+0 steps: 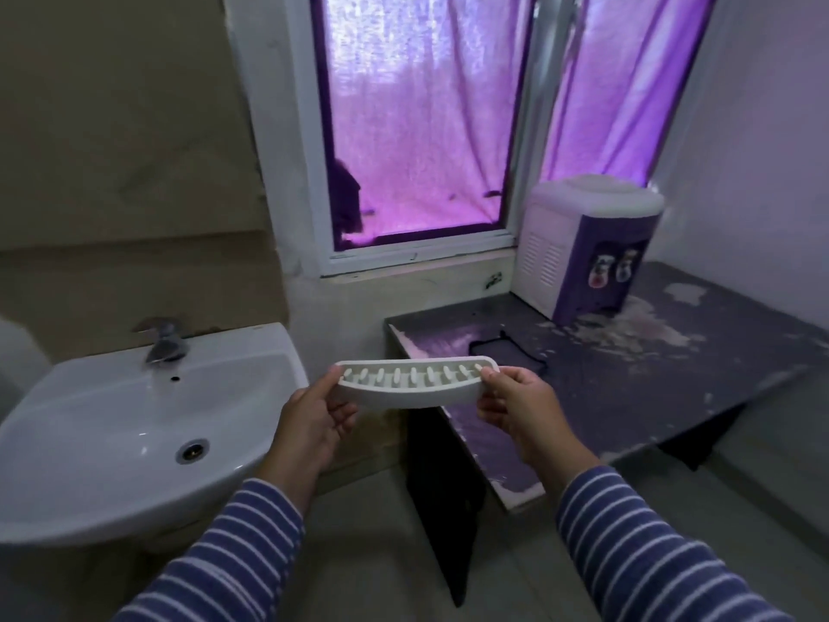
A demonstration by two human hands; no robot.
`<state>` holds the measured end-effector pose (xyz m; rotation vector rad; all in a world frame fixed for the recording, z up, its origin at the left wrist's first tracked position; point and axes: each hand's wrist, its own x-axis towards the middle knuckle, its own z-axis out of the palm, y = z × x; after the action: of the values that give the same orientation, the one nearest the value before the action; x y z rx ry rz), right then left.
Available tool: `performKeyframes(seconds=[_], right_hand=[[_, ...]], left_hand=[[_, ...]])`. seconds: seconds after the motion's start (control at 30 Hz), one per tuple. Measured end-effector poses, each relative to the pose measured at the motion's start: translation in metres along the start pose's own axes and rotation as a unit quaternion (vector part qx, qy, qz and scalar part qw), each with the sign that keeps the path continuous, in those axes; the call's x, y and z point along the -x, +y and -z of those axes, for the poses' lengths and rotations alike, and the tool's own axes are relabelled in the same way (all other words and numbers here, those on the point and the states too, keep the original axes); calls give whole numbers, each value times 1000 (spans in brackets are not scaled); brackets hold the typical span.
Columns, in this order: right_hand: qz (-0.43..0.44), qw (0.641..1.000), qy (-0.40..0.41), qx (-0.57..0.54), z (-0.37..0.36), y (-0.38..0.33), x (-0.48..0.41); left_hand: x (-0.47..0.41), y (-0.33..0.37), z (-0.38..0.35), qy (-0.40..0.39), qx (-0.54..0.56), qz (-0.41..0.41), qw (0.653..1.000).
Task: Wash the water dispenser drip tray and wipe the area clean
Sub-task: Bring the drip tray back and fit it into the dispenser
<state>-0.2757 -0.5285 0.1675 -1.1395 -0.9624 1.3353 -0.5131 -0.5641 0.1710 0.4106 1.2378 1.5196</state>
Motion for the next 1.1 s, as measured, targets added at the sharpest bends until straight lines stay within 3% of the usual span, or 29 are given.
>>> performKeyframes(seconds=[0.43, 1.1], right_hand=[[11, 996, 91, -8, 110, -19, -26], [-8, 986, 168, -16, 245, -55, -187]], left_hand=[[-20, -54, -114, -73, 0, 8, 997], [-124, -121, -306, -122, -32, 49, 991]])
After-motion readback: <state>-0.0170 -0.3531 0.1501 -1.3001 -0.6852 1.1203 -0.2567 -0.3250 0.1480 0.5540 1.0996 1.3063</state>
